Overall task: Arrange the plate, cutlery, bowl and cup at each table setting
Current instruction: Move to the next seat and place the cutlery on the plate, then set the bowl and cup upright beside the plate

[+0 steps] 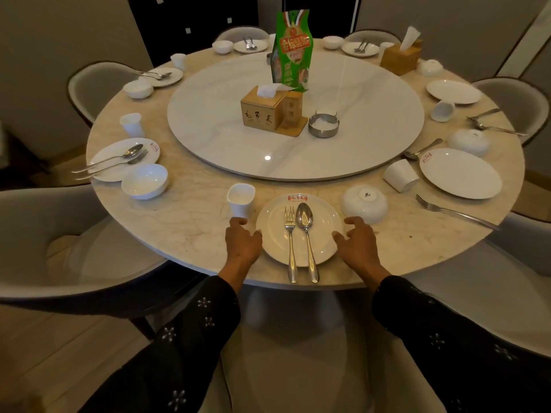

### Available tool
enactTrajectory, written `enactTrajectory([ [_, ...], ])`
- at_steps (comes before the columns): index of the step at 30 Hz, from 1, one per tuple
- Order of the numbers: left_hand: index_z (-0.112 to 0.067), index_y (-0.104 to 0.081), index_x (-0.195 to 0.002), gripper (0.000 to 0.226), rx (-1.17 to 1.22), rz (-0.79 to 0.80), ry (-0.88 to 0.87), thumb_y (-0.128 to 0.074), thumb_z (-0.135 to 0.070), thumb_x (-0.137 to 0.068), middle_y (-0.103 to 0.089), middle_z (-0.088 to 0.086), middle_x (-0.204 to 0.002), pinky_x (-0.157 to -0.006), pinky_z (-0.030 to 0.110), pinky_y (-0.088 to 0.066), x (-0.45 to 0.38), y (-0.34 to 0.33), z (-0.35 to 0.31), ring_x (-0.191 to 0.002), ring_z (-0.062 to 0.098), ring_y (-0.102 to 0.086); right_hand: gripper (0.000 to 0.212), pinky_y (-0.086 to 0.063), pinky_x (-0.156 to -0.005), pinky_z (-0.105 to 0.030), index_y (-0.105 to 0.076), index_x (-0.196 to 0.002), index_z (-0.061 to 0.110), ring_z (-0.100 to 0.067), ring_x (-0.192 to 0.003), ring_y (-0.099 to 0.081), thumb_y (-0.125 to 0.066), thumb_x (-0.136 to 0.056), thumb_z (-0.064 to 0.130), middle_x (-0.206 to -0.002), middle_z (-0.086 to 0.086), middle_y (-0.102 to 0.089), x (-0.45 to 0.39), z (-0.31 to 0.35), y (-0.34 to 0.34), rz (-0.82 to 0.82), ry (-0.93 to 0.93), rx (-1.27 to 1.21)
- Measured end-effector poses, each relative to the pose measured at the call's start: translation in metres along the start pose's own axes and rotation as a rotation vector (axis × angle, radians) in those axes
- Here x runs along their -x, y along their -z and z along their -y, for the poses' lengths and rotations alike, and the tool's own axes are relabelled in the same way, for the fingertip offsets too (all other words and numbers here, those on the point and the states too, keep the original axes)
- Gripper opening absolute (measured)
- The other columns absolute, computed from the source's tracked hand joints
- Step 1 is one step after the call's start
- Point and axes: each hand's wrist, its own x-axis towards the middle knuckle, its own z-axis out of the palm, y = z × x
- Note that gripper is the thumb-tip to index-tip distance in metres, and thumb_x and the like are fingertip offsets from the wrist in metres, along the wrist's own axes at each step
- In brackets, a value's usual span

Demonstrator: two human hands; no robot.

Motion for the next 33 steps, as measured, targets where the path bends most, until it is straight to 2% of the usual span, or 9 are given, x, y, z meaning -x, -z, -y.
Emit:
enactTrajectory([
  [2, -0.014, -0.046, -0.132, 0.049, 0.032, 0.069, 0.044, -0.066, -0.013, -0.087, -0.060, 0.014, -0.126, -0.100, 0.040, -0.048, 0.000, 0.001, 0.004, -0.112, 0.030, -0.059, 0.054, -0.048, -0.097, -0.040, -0.041, -0.138, 0.014, -0.029, -0.114, -0.057, -0.064, -0.090, 0.020, -0.131, -0.014, -0.055, -0.001, -0.003, 0.000, 0.057, -0.072, -0.044],
  [5, -0.012, -0.053, -0.128, 0.041, 0.046, 0.128, 0.037, -0.064, -0.009, -0.089, -0.062, 0.012, -0.123, -0.096, 0.046, -0.052, 0.007, -0.004, 0.007, -0.107, 0.029, -0.063, 0.050, -0.053, -0.092, -0.051, -0.045, -0.137, 0.016, -0.031, -0.106, -0.063, -0.062, -0.091, 0.012, -0.123, -0.015, -0.062, -0.001, -0.006, -0.006, 0.093, -0.097, -0.091],
  [17, -0.011, -0.052, -0.128, 0.040, 0.037, 0.067, 0.008, -0.063, -0.013, -0.090, -0.059, 0.009, -0.125, -0.096, 0.034, -0.048, 0.005, -0.009, 0.006, -0.111, 0.025, -0.058, 0.044, -0.053, -0.093, -0.045, -0.047, -0.135, 0.014, -0.027, -0.098, -0.064, -0.059, -0.093, 0.014, -0.119, -0.012, -0.062, -0.003, -0.003, -0.002, 0.065, -0.124, -0.154],
  [22, -0.016, -0.054, -0.117, 0.028, 0.005, -0.076, -0.353, -0.063, -0.017, -0.090, -0.056, 0.003, -0.108, -0.077, 0.017, -0.043, 0.005, -0.019, -0.014, -0.097, 0.015, -0.057, 0.035, -0.043, -0.092, -0.030, -0.052, -0.130, 0.012, -0.019, -0.105, -0.053, -0.055, -0.095, 0.020, -0.114, -0.003, -0.055, -0.015, -0.003, 0.023, -0.064, -0.069, -0.225],
  [25, -0.019, -0.058, -0.111, 0.020, -0.012, 0.117, -0.505, -0.061, -0.019, -0.092, -0.058, -0.002, -0.103, -0.072, 0.012, -0.042, 0.003, -0.042, -0.048, -0.088, 0.007, -0.057, 0.033, -0.048, -0.088, -0.031, -0.055, -0.126, 0.013, -0.021, -0.107, -0.055, -0.053, -0.096, 0.025, -0.119, -0.004, -0.057, -0.031, -0.003, 0.044, -0.149, -0.057, -0.255],
  [28, -0.017, -0.061, -0.109, 0.018, -0.097, 0.276, -0.622, -0.060, -0.025, -0.093, -0.061, -0.001, -0.103, -0.070, 0.013, -0.042, -0.002, -0.074, -0.084, -0.080, 0.006, -0.056, 0.036, -0.046, -0.055, -0.009, -0.052, -0.129, 0.010, -0.018, -0.101, -0.051, -0.051, -0.098, 0.028, -0.125, -0.007, -0.055, -0.052, -0.007, 0.060, -0.148, -0.069, -0.227],
  [29, -0.016, -0.061, -0.110, 0.020, -0.124, 0.305, -0.648, -0.061, -0.026, -0.092, -0.062, 0.001, -0.104, -0.071, 0.015, -0.041, -0.005, -0.086, -0.095, -0.083, 0.008, -0.056, 0.039, -0.045, -0.054, -0.008, -0.050, -0.132, 0.009, -0.018, -0.103, -0.050, -0.049, -0.099, 0.029, -0.127, -0.008, -0.053, -0.058, -0.008, 0.064, -0.127, -0.078, -0.204],
  [31, -0.014, -0.060, -0.113, 0.025, -0.188, 0.360, -0.688, -0.060, -0.029, -0.093, -0.061, 0.003, -0.109, -0.076, 0.019, -0.041, -0.012, -0.110, -0.112, -0.091, 0.013, -0.056, 0.046, -0.048, -0.082, -0.020, -0.046, -0.137, 0.010, -0.024, -0.117, -0.050, -0.047, -0.099, 0.035, -0.136, -0.011, -0.049, -0.072, -0.012, 0.067, -0.105, -0.089, -0.125],
  [33, -0.012, -0.057, -0.118, 0.032, -0.274, 0.406, -0.711, -0.059, -0.032, -0.093, -0.058, 0.006, -0.116, -0.083, 0.025, -0.044, -0.021, -0.133, -0.126, -0.102, 0.019, -0.056, 0.051, -0.038, -0.103, -0.037, -0.042, -0.140, 0.012, -0.029, -0.130, -0.044, -0.045, -0.098, 0.041, -0.144, -0.014, -0.045, -0.085, -0.017, 0.066, -0.087, -0.116, -0.093],
])
